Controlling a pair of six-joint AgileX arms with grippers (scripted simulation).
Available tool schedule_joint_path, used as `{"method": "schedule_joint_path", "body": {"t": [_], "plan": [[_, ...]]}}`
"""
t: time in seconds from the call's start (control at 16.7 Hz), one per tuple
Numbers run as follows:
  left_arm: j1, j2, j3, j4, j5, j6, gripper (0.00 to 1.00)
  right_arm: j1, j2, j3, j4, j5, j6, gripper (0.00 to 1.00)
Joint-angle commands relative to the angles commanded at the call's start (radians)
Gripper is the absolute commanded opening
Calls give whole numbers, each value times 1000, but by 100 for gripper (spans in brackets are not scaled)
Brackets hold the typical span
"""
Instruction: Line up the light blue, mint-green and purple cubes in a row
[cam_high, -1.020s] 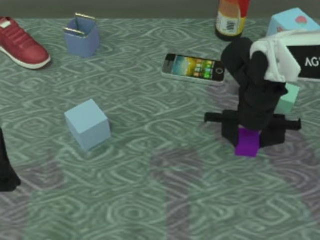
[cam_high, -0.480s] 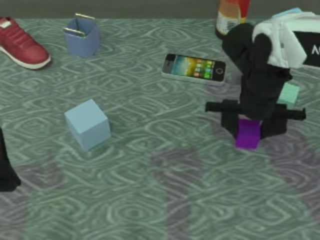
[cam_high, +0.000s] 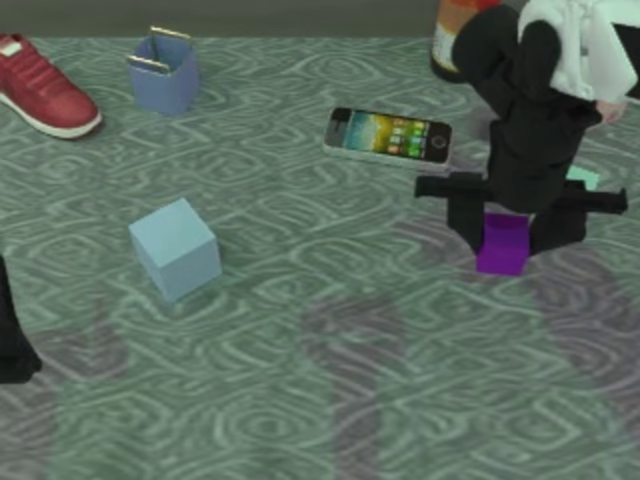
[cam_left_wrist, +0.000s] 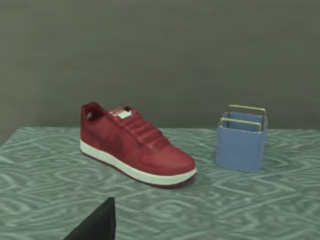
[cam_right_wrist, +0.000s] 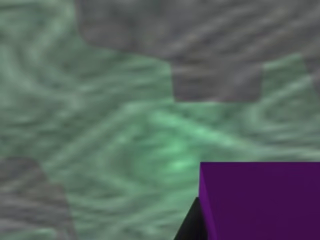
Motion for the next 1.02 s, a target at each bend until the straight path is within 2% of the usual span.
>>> {"method": "schedule_joint_path", "body": {"t": [0.18,0.6,1.02], "plan": [[0,0,0,0,0,0,100,34,-22,-17,-4,1,12,0],[0,0,0,0,0,0,100,221,-142,-115,-28,4,84,0],[0,0,0,0,0,0,100,225,-131,-144,14,4,87,0]]}}
